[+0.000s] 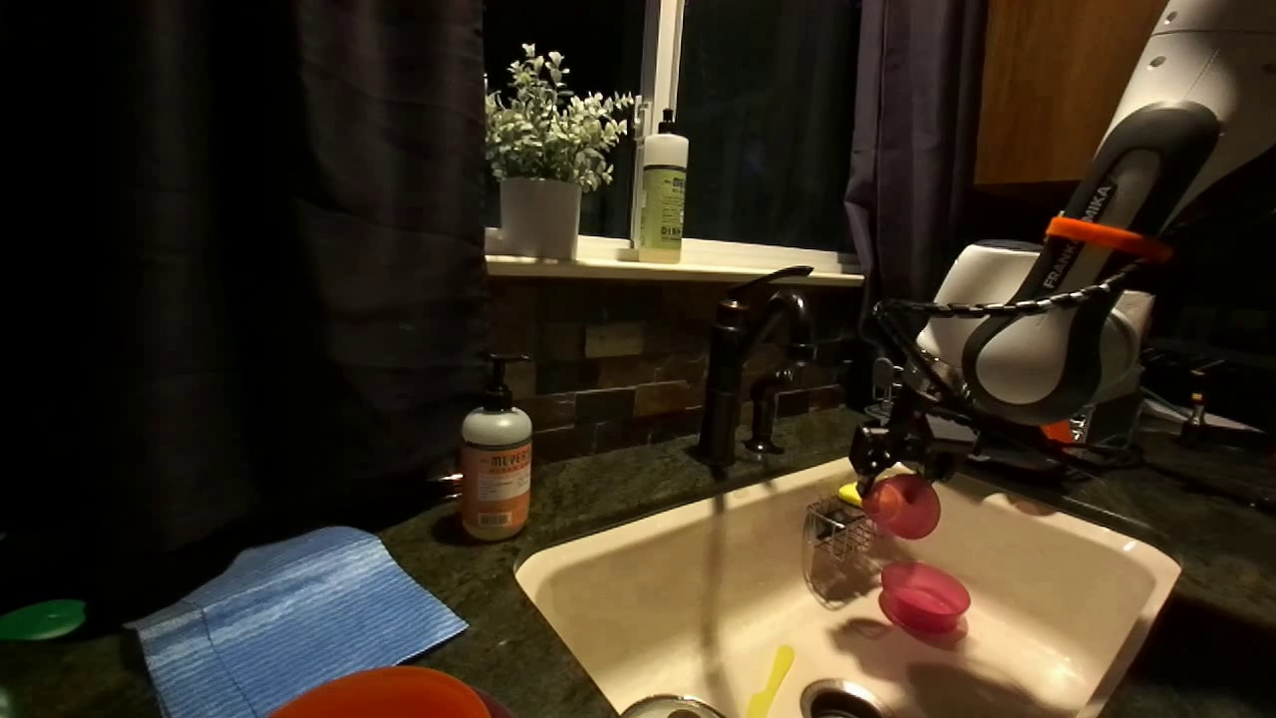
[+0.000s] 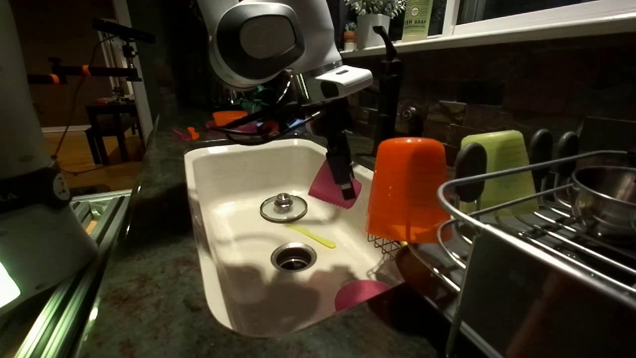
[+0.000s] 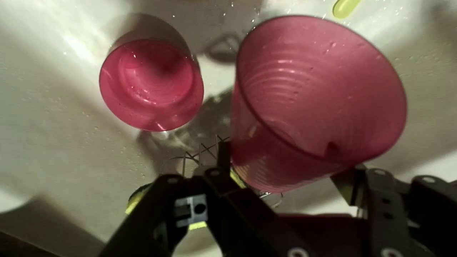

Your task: Put the pink cup on the dishrack.

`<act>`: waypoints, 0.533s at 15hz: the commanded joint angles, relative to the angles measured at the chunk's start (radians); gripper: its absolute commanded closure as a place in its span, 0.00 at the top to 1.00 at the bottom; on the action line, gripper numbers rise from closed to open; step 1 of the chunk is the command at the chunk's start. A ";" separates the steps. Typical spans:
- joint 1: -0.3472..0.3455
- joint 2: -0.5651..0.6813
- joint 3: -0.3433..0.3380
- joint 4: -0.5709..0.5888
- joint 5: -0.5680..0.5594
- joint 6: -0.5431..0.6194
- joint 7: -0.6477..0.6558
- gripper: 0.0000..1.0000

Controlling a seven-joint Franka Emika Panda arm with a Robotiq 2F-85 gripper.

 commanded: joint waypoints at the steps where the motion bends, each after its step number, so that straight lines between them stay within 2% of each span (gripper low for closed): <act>1: 0.001 0.000 0.000 0.000 0.000 0.000 0.001 0.43; 4: 0.040 0.038 -0.056 0.015 -0.010 0.117 0.010 0.43; 8: 0.125 0.107 -0.163 0.025 0.054 0.291 -0.043 0.43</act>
